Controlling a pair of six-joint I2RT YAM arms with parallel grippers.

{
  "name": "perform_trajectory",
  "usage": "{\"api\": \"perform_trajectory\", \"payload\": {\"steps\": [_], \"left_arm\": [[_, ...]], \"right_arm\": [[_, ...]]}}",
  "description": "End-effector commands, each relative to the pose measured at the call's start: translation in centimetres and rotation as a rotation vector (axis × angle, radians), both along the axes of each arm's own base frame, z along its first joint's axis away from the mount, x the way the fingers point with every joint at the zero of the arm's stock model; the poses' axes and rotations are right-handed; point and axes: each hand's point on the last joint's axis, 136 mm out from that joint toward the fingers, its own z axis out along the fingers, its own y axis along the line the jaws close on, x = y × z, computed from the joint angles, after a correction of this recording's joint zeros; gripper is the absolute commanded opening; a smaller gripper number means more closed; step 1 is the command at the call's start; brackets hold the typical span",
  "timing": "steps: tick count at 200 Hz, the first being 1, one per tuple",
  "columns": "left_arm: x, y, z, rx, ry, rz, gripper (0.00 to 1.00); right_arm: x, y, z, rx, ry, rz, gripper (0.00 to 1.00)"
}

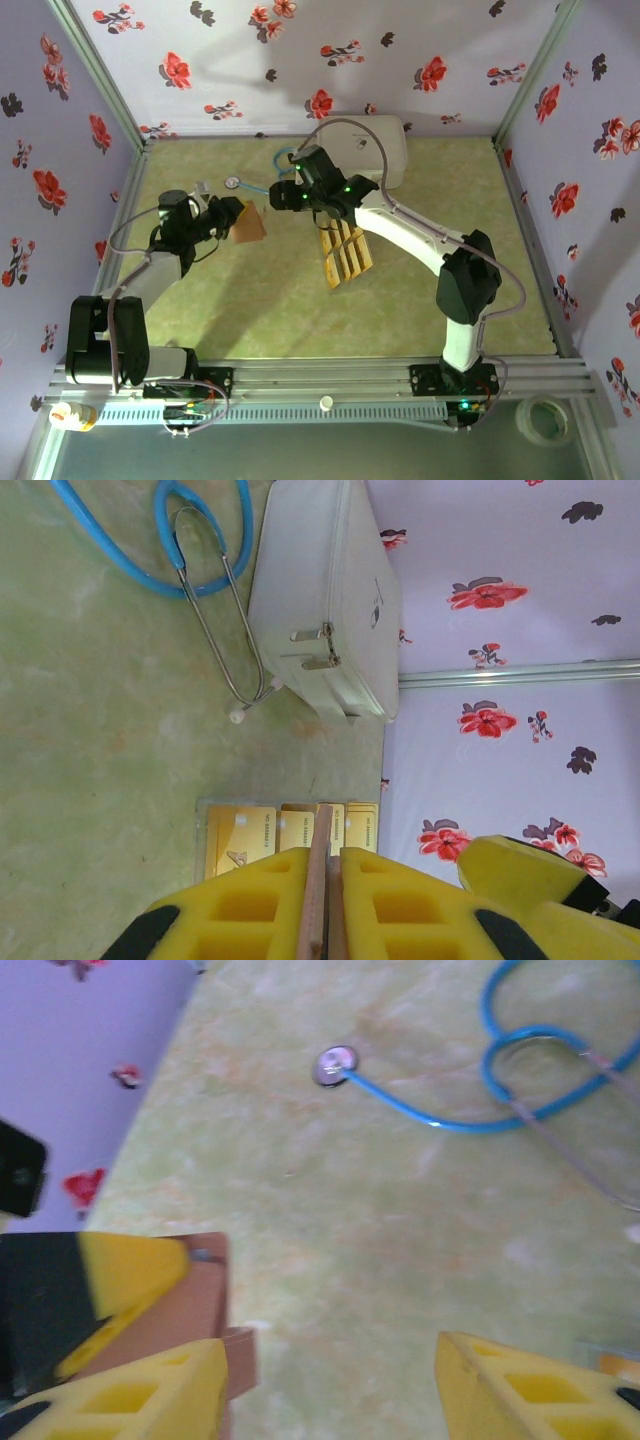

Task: Put the credit cards into the card holder
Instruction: Open the button on the card holder, then place the card holder at the center of the table.

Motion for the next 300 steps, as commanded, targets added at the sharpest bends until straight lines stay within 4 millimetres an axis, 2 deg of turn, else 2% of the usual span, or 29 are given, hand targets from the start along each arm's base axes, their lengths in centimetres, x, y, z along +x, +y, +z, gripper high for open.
{"api": "perform_trajectory", "payload": {"steps": [1, 47, 71, 94, 117, 122, 133, 143, 160, 178, 247, 271, 300], "left_arm": [[0.4, -0.2, 1.5, 0.006, -0.058, -0.025, 0.12], [0.4, -0.2, 1.6, 0.007, -0.061, -0.026, 0.11], [0.4, -0.2, 1.6, 0.007, -0.061, -0.026, 0.12], [0.3, -0.2, 1.3, 0.009, -0.056, -0.026, 0.12], [0.4, -0.2, 0.3, 0.016, -0.044, -0.029, 0.12], [0.4, -0.2, 0.0, 0.019, -0.042, -0.030, 0.15], [0.5, -0.1, -0.9, 0.025, -0.032, -0.031, 0.30], [0.5, -0.1, -1.9, 0.026, -0.021, -0.031, 0.38], [0.6, -0.2, -3.4, 0.024, -0.013, -0.031, 0.57], [0.7, -0.1, -5.2, 0.009, 0.004, -0.022, 0.69], [0.5, -0.1, -8.9, -0.072, 0.028, 0.010, 0.79], [0.0, 0.4, -9.4, -0.035, 0.035, 0.021, 0.81], [-1.1, 1.6, -9.4, 0.098, 0.060, 0.045, 0.82]], "right_arm": [[-0.8, 2.9, 0.8, 0.110, 0.047, 0.076, 0.57], [-1.4, 4.0, -0.6, 0.098, 0.077, 0.098, 0.54], [-1.6, 4.0, -1.8, 0.080, 0.094, 0.098, 0.46], [-1.5, 4.0, -2.3, 0.076, 0.099, 0.099, 0.28], [-1.6, 4.1, -2.4, 0.079, 0.107, 0.109, 0.00], [-1.7, 4.1, -2.4, 0.081, 0.112, 0.112, 0.00], [-2.1, 4.3, -2.3, 0.093, 0.125, 0.121, 0.00], [-2.6, 4.4, -2.0, 0.108, 0.135, 0.126, 0.00], [-3.6, 4.5, -1.3, 0.134, 0.142, 0.129, 0.00], [-4.6, 4.7, -0.5, 0.165, 0.145, 0.131, 0.00], [-6.6, 5.7, -0.3, 0.274, 0.207, 0.130, 0.00], [-6.9, 5.4, -0.7, 0.266, 0.210, 0.127, 0.00], [-7.1, 4.9, -1.1, 0.264, 0.211, 0.131, 0.00]]}}
